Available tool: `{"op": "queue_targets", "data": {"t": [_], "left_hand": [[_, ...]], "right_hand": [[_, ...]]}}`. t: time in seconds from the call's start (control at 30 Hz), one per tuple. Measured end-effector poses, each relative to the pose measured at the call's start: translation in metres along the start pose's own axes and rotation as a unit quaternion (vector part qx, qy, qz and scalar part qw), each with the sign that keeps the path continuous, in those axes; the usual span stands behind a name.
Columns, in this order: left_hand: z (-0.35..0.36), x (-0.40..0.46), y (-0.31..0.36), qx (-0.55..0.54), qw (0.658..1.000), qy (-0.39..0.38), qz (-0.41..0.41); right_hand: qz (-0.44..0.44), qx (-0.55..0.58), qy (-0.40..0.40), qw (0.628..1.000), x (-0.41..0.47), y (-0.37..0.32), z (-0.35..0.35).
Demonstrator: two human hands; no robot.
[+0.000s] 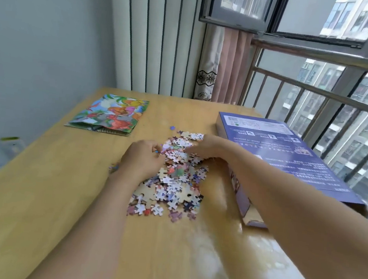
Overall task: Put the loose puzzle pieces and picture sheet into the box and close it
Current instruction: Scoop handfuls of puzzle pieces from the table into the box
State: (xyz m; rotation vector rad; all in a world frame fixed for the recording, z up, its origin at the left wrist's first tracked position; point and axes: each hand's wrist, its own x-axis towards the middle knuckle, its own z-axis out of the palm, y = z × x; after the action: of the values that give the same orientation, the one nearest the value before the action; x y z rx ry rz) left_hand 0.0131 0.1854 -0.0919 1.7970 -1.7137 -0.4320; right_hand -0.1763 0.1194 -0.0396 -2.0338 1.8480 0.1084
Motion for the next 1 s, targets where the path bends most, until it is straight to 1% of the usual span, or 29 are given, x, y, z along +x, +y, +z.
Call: {"op": "queue_targets", "data": {"t": [0.07, 0.13, 0.23, 0.27, 0.43, 0.53, 0.6, 0.67, 0.77, 0.8, 0.9, 1.0], "left_hand": [[0.003, 0.002, -0.001, -0.011, 1.0, 0.009, 0.005], [0.003, 0.004, -0.004, -0.027, 0.999, 0.017, 0.007], [0.004, 0.004, -0.001, -0.018, 1.0, -0.004, 0.021], [0.004, 0.003, 0.001, -0.012, 1.0, -0.01, 0.024], [0.002, 0.002, 0.006, -0.008, 0.999, -0.035, 0.031], [0.002, 0.001, 0.007, -0.015, 0.999, -0.021, 0.027], [0.001, 0.001, 0.008, -0.017, 0.999, -0.01, 0.026], [0.0, 0.0, 0.01, -0.017, 0.999, -0.008, 0.027], [0.001, -0.002, 0.014, -0.016, 0.999, -0.013, 0.03], [0.002, -0.002, 0.015, -0.019, 0.999, -0.012, 0.029], [0.004, -0.001, 0.018, -0.045, 0.999, -0.004, 0.024], [0.004, -0.002, 0.021, -0.084, 0.996, 0.01, 0.013]], "right_hand": [[0.003, -0.041, -0.039, 0.998, 0.006, -0.002, 0.003], [-0.01, -0.036, -0.034, 0.999, 0.0, -0.009, 0.003], [-0.061, -0.064, -0.042, 0.995, -0.032, -0.007, -0.001], [-0.065, -0.059, -0.04, 0.995, -0.045, -0.005, 0.0], [-0.088, 0.037, 0.049, 0.994, -0.058, 0.002, 0.017], [-0.1, 0.106, 0.101, 0.984, -0.056, 0.007, 0.027], [-0.094, 0.131, 0.122, 0.979, -0.057, 0.007, 0.031], [-0.08, 0.138, 0.122, 0.98, -0.058, 0.005, 0.034], [-0.059, 0.093, 0.105, 0.988, -0.06, -0.004, 0.033], [-0.056, 0.094, 0.097, 0.989, -0.06, -0.006, 0.033], [-0.057, 0.162, 0.097, 0.98, -0.058, -0.004, 0.031], [-0.049, 0.245, 0.104, 0.963, -0.057, 0.002, 0.034]]}}
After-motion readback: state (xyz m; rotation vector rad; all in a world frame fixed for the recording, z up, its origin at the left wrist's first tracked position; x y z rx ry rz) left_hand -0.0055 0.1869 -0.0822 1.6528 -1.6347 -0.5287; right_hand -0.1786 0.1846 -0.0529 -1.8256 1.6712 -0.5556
